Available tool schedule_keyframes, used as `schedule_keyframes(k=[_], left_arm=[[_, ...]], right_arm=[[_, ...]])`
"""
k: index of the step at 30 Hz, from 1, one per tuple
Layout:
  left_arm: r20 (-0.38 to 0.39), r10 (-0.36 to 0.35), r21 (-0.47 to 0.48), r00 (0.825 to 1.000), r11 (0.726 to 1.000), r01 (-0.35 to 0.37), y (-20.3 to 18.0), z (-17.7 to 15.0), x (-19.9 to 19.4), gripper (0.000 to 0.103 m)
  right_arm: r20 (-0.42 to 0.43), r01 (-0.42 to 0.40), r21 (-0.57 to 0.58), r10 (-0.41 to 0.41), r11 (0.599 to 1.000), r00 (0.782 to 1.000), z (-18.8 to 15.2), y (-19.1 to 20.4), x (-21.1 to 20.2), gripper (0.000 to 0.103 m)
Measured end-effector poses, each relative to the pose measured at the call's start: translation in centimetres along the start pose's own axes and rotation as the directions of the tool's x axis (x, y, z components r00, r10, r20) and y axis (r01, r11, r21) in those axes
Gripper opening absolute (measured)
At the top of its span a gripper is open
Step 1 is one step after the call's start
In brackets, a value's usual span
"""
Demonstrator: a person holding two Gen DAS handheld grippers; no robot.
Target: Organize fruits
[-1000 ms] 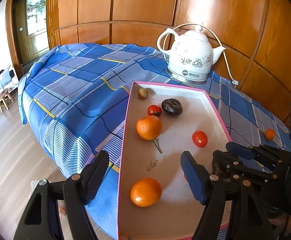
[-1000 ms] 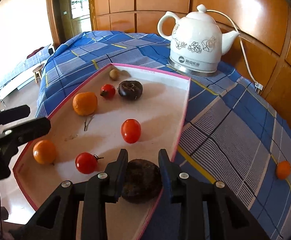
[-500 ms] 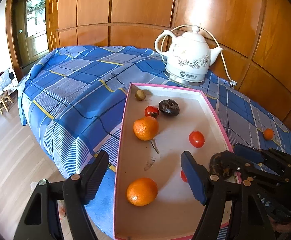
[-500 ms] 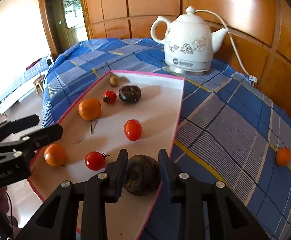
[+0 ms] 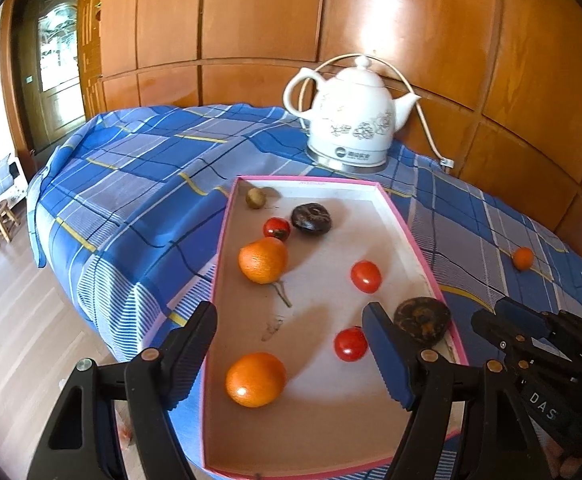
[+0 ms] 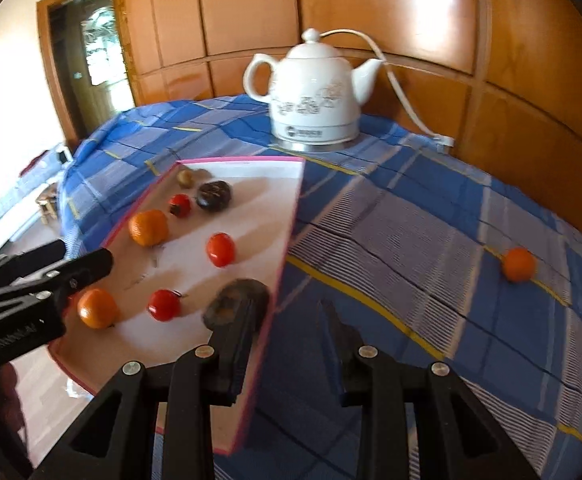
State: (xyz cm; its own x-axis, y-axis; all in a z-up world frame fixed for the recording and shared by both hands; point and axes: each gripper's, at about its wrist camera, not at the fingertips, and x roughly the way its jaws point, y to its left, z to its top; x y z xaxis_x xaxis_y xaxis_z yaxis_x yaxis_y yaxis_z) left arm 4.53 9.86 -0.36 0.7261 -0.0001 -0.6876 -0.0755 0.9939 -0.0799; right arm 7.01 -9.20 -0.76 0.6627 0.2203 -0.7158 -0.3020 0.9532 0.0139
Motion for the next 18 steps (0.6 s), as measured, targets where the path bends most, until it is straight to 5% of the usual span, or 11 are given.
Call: schedule_keyframes(k=[18], left_arm=[[0.006,-0.082,0.123,0.997,0.989,0.08,-5.5,-1.1,-1.3,0.076]], right_arm=[[0.002,0.091,0.132,-0.092,0.987,0.996,-2.4,-4.9,-1.9,0.032]])
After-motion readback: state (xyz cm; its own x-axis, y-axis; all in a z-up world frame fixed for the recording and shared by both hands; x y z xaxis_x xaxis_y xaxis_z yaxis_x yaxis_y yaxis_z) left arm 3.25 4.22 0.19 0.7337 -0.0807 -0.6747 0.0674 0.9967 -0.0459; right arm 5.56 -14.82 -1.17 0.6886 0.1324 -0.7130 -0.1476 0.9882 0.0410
